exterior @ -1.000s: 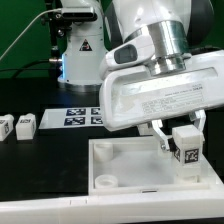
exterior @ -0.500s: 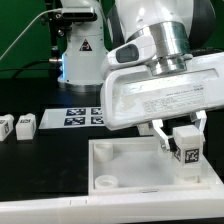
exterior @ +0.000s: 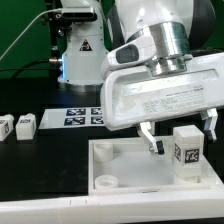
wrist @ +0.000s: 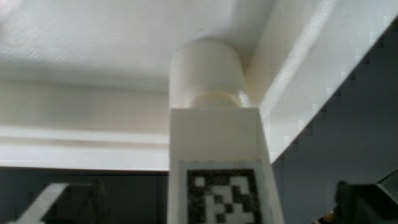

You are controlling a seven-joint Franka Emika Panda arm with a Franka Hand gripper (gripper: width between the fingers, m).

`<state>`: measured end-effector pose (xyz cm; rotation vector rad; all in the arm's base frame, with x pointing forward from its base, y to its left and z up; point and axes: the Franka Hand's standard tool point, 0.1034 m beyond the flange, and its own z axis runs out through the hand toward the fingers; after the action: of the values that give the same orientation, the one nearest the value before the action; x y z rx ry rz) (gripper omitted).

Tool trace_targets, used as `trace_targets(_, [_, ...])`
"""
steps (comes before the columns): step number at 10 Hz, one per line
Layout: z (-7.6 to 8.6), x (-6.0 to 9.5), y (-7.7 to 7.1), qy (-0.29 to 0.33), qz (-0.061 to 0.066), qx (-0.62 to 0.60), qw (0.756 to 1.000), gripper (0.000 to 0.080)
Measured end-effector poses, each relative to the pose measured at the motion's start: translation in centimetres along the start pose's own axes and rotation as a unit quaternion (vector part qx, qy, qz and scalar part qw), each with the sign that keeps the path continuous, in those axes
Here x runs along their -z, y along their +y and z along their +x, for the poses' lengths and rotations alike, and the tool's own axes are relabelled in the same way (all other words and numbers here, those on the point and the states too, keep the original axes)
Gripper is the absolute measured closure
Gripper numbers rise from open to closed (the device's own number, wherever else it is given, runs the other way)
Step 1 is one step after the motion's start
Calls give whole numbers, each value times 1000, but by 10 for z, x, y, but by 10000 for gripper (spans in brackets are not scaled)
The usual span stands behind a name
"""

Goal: Assemble one leg

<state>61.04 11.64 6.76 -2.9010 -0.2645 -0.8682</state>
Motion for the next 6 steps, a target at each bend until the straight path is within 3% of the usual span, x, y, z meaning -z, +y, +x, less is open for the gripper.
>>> trace_targets(6, [0, 4, -5, -25, 5, -7, 1000, 151])
